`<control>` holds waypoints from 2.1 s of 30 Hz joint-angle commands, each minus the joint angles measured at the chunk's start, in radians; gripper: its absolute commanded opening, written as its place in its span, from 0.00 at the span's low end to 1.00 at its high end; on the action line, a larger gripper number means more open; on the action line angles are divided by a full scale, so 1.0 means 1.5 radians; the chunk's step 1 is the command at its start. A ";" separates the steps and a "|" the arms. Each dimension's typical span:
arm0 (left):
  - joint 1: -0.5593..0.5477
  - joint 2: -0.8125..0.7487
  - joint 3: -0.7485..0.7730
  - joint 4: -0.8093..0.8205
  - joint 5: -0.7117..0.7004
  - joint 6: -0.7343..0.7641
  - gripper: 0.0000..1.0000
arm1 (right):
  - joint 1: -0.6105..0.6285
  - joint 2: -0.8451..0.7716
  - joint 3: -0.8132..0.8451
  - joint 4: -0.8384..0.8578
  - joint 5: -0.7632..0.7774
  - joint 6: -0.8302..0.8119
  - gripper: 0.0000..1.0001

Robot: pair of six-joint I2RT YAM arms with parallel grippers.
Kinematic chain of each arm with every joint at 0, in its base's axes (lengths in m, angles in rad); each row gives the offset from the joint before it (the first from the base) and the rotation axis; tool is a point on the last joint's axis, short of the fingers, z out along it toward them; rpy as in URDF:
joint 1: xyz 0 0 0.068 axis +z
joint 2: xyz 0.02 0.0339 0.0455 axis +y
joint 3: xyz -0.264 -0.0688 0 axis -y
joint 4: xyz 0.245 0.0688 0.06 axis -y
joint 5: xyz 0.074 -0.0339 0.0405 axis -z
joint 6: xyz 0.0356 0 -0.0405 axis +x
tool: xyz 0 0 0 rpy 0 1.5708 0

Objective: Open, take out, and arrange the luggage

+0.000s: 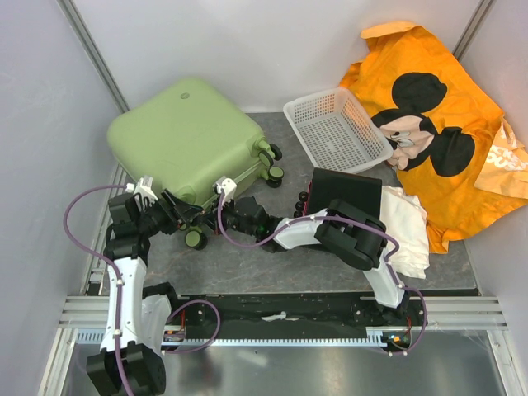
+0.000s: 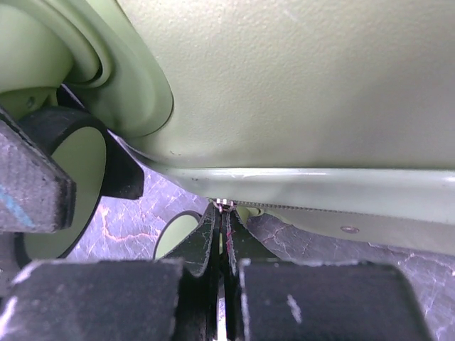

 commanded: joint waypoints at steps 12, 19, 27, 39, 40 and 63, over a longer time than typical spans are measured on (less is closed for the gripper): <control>0.002 0.001 0.016 0.062 -0.043 -0.004 0.02 | -0.081 -0.084 -0.072 -0.048 0.187 0.022 0.00; 0.005 0.001 0.034 0.046 -0.045 0.003 0.01 | -0.147 -0.092 -0.085 -0.102 0.246 -0.008 0.00; 0.007 -0.013 0.070 0.014 -0.059 0.008 0.01 | -0.199 -0.127 -0.100 -0.128 0.291 -0.033 0.00; 0.007 -0.045 0.140 -0.062 -0.165 0.052 0.02 | -0.201 -0.131 -0.100 -0.141 0.363 -0.019 0.00; 0.008 -0.049 0.144 -0.066 -0.175 0.055 0.02 | -0.200 -0.134 -0.103 -0.143 0.375 -0.015 0.00; 0.007 -0.086 0.152 -0.096 -0.340 0.124 0.02 | -0.186 -0.262 -0.177 -0.123 0.227 -0.096 0.37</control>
